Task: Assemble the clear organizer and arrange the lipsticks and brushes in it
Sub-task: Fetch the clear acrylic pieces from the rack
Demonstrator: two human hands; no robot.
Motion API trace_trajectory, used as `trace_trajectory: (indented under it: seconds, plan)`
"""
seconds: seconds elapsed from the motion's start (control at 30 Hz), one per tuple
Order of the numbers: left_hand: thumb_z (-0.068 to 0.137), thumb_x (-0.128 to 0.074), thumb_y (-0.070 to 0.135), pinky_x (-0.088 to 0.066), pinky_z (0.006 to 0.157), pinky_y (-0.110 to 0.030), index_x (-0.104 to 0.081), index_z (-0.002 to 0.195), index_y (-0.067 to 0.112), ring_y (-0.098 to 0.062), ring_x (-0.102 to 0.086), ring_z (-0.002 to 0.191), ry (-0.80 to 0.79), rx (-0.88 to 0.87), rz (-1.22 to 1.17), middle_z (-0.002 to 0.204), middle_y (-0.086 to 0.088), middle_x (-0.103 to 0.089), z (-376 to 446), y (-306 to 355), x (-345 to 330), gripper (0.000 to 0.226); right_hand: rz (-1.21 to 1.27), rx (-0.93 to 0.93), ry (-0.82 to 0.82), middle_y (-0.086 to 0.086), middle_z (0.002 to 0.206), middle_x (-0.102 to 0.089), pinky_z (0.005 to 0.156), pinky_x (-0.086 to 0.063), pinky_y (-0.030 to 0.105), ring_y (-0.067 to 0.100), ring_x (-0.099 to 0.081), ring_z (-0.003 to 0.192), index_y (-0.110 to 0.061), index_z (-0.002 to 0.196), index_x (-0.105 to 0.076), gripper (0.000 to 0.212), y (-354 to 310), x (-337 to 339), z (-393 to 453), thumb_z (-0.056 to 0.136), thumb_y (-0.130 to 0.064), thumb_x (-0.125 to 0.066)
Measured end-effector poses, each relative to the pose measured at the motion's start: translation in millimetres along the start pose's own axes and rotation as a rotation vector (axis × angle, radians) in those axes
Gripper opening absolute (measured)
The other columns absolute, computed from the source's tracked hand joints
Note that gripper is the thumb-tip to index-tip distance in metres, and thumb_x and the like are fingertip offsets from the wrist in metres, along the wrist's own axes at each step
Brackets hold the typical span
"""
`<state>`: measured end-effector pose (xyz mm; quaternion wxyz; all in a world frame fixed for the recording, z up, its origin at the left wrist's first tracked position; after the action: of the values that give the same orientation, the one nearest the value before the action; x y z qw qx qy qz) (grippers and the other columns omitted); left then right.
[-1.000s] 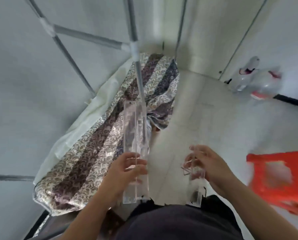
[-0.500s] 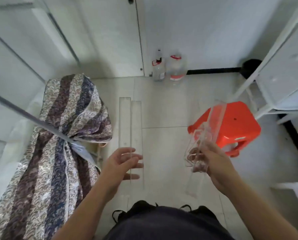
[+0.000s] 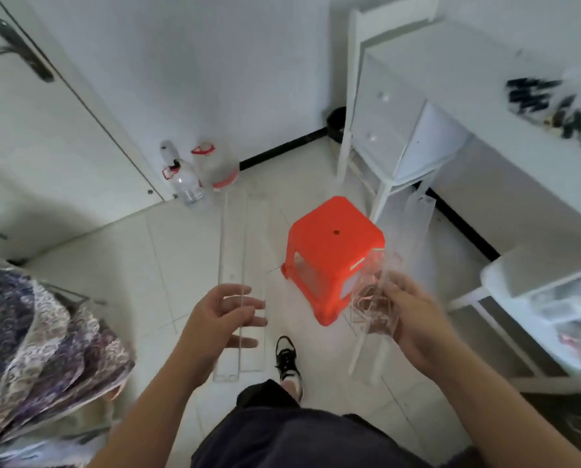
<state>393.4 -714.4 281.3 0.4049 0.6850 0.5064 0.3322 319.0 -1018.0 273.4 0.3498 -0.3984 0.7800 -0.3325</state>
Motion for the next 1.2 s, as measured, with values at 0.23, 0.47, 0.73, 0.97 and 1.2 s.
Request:
trace_trajectory:
  seconds: [0.23, 0.47, 0.73, 0.97, 1.2]
  plan:
    - [0.086, -0.069, 0.013, -0.062, 0.063, -0.041, -0.063, 0.117, 0.018, -0.031, -0.076, 0.091, -0.213, -0.043, 0.113, 0.106, -0.008, -0.077, 125, 66, -78, 0.033, 0.164, 0.083, 0.214, 0.014, 0.09, -0.075, 0.053, -0.057, 0.041, 0.024, -0.073, 0.077, -0.011, 0.111, -0.068, 0.018, -69, 57, 40, 0.101, -0.019, -0.055]
    - [0.091, -0.065, -0.003, -0.063, 0.064, -0.048, -0.061, 0.119, 0.011, -0.032, -0.077, 0.088, -0.432, -0.056, 0.237, 0.102, -0.008, -0.078, 233, 138, -175, 0.031, 0.32, 0.191, 0.418, 0.02, 0.094, -0.071, 0.054, -0.057, 0.04, 0.028, -0.072, 0.079, -0.006, 0.106, -0.067, 0.02, -125, 118, 57, 0.102, -0.02, -0.053]
    - [0.092, -0.065, -0.001, -0.062, 0.072, -0.05, -0.062, 0.119, 0.011, -0.034, -0.076, 0.091, -0.544, 0.001, 0.242, 0.104, -0.008, -0.078, 288, 161, -312, 0.03, 0.377, 0.25, 0.504, 0.016, 0.09, -0.074, 0.055, -0.057, 0.039, 0.024, -0.073, 0.077, -0.022, 0.089, -0.077, 0.025, -169, 196, 97, 0.1, -0.019, -0.055]
    - [0.091, -0.071, 0.006, -0.061, 0.066, -0.042, -0.061, 0.12, 0.01, -0.032, -0.076, 0.091, -0.583, 0.018, 0.221, 0.105, -0.01, -0.078, 344, 188, -451, 0.031, 0.377, 0.238, 0.525, 0.015, 0.085, -0.074, 0.058, -0.059, 0.039, 0.027, -0.074, 0.075, -0.015, 0.096, -0.072, 0.018, -241, 302, 171, 0.102, -0.02, -0.055]
    - [0.091, -0.072, 0.011, -0.061, 0.065, -0.039, -0.061, 0.12, 0.012, -0.029, -0.077, 0.089, -0.584, -0.031, 0.22, 0.106, -0.008, -0.078, 383, 228, -551, 0.031, 0.288, 0.229, 0.555, 0.014, 0.086, -0.074, 0.054, -0.057, 0.038, 0.028, -0.073, 0.074, -0.01, 0.115, -0.061, 0.016, -318, 393, 216, 0.103, -0.014, -0.053]
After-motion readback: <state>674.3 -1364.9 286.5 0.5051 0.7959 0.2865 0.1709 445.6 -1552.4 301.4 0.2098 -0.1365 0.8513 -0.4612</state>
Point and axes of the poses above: each hand's wrist, its own z-axis towards the middle knuckle, its own x-axis out of the back of the hand, y = z × x, the point moved 9 cm from there along z, towards the middle knuckle
